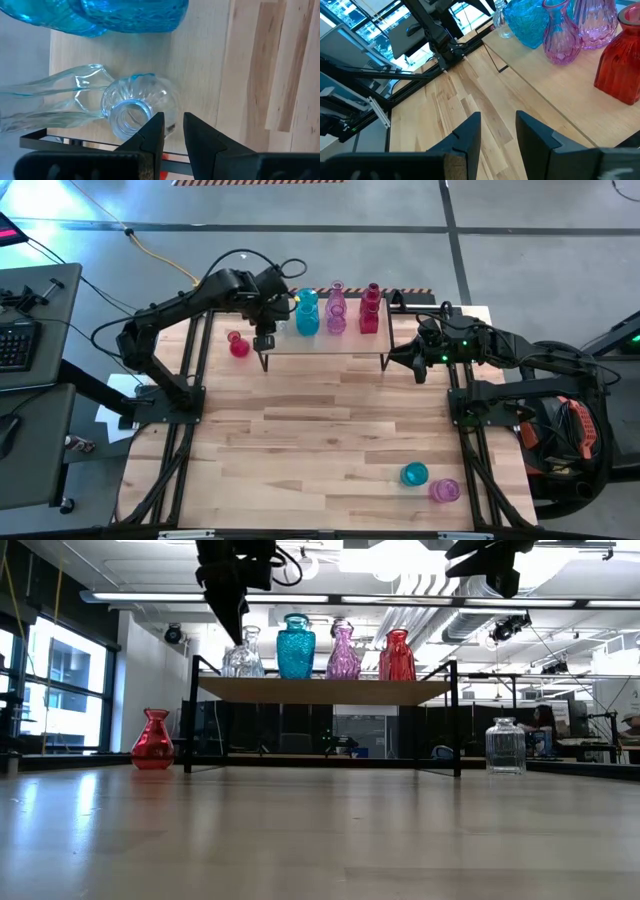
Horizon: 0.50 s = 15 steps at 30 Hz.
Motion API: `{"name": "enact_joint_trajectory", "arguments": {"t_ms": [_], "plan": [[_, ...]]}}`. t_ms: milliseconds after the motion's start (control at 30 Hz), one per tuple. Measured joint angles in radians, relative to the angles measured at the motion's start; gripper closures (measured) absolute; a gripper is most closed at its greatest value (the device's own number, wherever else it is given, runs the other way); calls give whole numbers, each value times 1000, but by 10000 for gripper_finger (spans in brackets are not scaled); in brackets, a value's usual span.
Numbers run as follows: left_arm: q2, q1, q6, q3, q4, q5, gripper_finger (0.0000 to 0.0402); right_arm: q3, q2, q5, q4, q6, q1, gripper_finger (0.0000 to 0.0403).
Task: Sort vases onto shelf
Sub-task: Put the bottom transparent flower vase on the shelf aligned with the other transparent flower vase
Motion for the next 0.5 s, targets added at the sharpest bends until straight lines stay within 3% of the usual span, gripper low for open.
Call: {"name": "enact_joint_trajectory", "arguments": {"t_ms": [500], "plan": [[0,17,-2,0,16,7,337,0,0,0,0,2,0,299]]}}
